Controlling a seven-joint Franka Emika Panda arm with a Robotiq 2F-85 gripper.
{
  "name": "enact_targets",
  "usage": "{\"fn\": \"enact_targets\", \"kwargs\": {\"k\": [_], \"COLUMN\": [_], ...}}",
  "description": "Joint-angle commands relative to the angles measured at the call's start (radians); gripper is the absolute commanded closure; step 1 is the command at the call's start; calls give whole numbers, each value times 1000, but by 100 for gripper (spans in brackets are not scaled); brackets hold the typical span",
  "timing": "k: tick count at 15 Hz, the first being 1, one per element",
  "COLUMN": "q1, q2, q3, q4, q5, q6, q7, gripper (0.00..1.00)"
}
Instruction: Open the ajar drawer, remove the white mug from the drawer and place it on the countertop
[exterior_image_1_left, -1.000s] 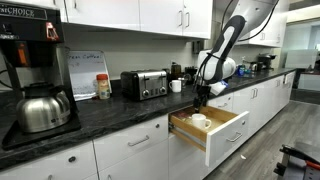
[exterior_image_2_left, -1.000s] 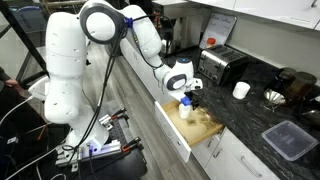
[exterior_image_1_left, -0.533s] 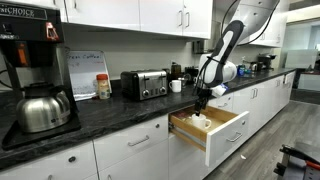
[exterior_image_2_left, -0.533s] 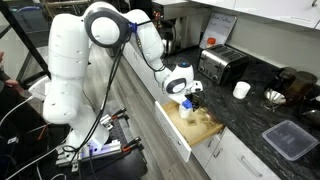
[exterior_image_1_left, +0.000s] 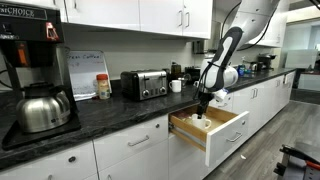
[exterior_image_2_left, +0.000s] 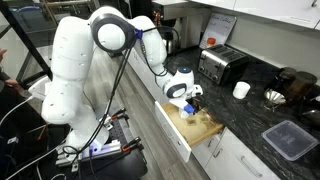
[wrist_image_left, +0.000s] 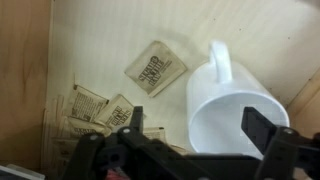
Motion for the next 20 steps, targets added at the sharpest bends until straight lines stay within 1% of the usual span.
{"fn": "enact_targets", "kwargs": {"k": [1, 11, 16, 20], "q1": [-4, -14, -49, -83], "q2": [5, 14, 29, 40], "q3": [3, 13, 61, 106], "q4": [5, 16, 37, 56], "q5": [-5, -3, 13, 32], "q6": [-3, -9, -29, -79], "q7": [-1, -10, -45, -65], "gripper": [0, 0, 0, 0]}}
